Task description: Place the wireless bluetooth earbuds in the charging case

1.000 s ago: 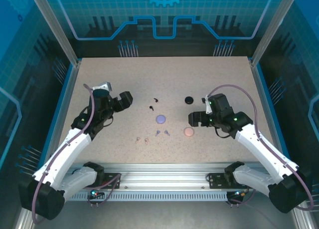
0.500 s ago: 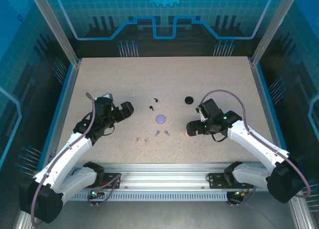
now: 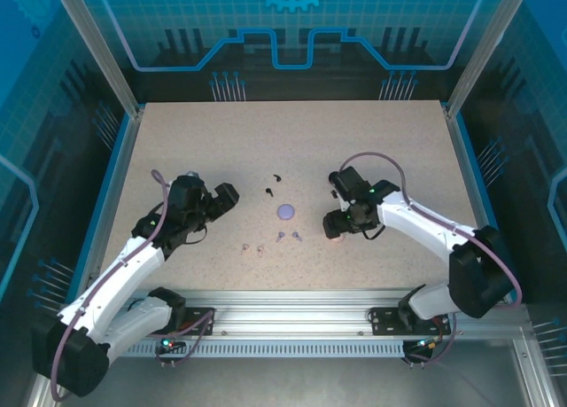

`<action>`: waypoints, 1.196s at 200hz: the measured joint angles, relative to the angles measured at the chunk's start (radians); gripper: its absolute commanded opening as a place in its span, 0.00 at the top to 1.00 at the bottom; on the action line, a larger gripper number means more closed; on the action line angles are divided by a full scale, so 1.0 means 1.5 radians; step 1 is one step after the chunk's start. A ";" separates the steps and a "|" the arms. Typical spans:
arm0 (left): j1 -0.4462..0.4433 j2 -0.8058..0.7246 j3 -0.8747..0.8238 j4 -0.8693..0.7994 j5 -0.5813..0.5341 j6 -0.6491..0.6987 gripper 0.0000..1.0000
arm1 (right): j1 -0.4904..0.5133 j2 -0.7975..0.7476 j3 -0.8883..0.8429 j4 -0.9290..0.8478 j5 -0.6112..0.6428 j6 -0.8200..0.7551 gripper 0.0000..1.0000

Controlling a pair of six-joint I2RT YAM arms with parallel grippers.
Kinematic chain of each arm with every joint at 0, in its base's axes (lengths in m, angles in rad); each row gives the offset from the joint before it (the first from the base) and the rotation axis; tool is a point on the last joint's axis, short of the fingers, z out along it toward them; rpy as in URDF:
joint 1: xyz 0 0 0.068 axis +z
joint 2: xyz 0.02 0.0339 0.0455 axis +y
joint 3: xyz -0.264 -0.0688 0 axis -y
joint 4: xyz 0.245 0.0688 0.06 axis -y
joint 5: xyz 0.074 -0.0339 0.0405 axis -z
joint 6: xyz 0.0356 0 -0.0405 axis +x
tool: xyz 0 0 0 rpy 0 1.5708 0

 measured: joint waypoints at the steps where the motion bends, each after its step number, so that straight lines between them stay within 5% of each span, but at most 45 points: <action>1: 0.000 0.000 0.000 0.000 0.000 0.000 0.01 | 0.000 0.002 0.001 0.000 0.000 -0.001 0.22; 117: -0.001 0.043 0.000 0.012 -0.023 -0.018 0.01 | 0.138 0.311 0.344 -0.016 0.062 0.119 0.23; 239: -0.001 0.063 0.004 0.020 -0.054 -0.023 0.01 | 0.154 0.490 0.507 -0.065 0.078 0.175 0.25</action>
